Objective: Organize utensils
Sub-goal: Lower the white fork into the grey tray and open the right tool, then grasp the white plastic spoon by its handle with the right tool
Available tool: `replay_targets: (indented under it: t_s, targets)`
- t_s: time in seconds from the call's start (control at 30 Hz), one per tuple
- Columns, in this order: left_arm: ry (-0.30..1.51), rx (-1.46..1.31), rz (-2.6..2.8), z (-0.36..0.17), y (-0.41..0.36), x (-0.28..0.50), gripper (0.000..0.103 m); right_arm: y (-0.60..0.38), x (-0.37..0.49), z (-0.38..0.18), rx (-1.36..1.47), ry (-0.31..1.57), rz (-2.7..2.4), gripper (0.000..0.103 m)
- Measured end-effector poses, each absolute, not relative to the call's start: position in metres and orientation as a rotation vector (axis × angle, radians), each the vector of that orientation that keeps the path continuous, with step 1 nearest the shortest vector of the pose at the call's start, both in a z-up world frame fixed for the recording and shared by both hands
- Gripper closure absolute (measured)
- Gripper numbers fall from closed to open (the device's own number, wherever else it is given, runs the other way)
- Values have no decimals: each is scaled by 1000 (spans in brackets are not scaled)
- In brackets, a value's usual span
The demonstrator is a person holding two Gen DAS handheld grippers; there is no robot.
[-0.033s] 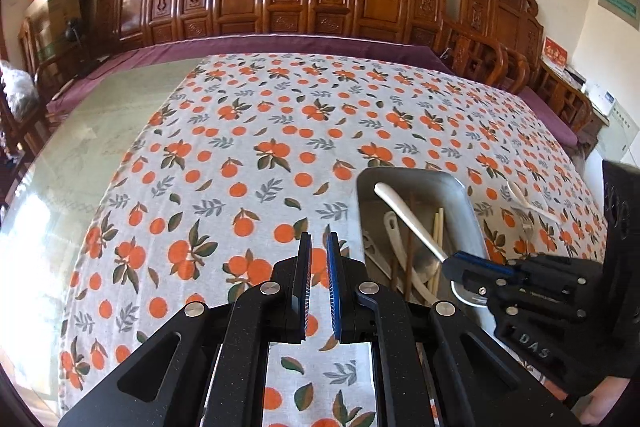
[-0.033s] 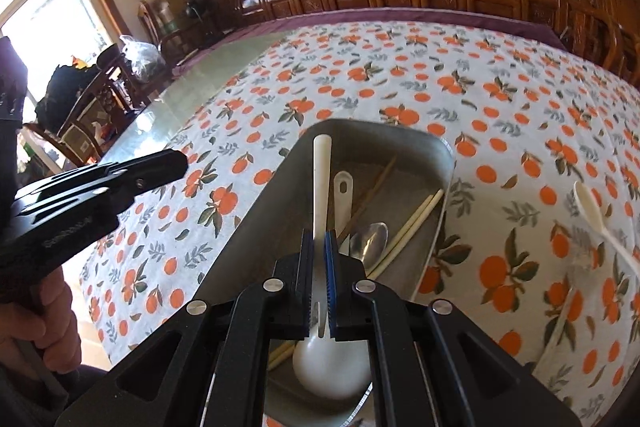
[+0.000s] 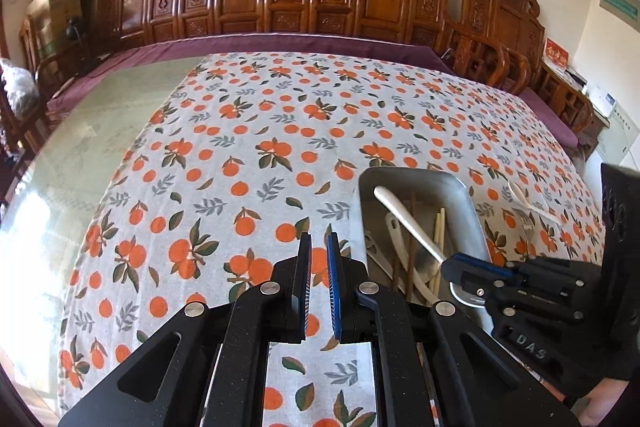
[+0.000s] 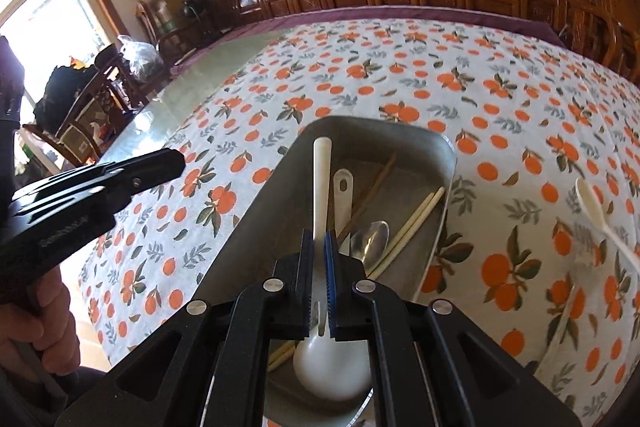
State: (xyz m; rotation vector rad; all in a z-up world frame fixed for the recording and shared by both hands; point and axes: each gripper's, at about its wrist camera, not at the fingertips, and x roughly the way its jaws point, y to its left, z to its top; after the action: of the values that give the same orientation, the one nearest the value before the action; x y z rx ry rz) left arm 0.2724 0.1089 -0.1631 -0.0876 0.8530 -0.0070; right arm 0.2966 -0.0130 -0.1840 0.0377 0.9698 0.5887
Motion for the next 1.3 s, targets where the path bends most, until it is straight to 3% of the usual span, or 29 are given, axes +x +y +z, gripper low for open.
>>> replay_targets:
  t_s: [0.37,0.67,0.77,1.07,1.3]
  targets:
    - [856,-75,-13,-161,107,272,96,-16,298,-195,111,1008,621,93]
    - [848,-69,-75,-158,79,270,96,-67,297,-155,50,890,623,93]
    - [838,-55,-100,-156,65,269,81,-95,302,-143,2,858,592,93]
    - [846,-25,-172,-156,26,271,79,-167,332,-148,-72,841,482,93]
    - [861,-1,-217,-160,0,273,68,-206,357,-180,-120,889,390,86]
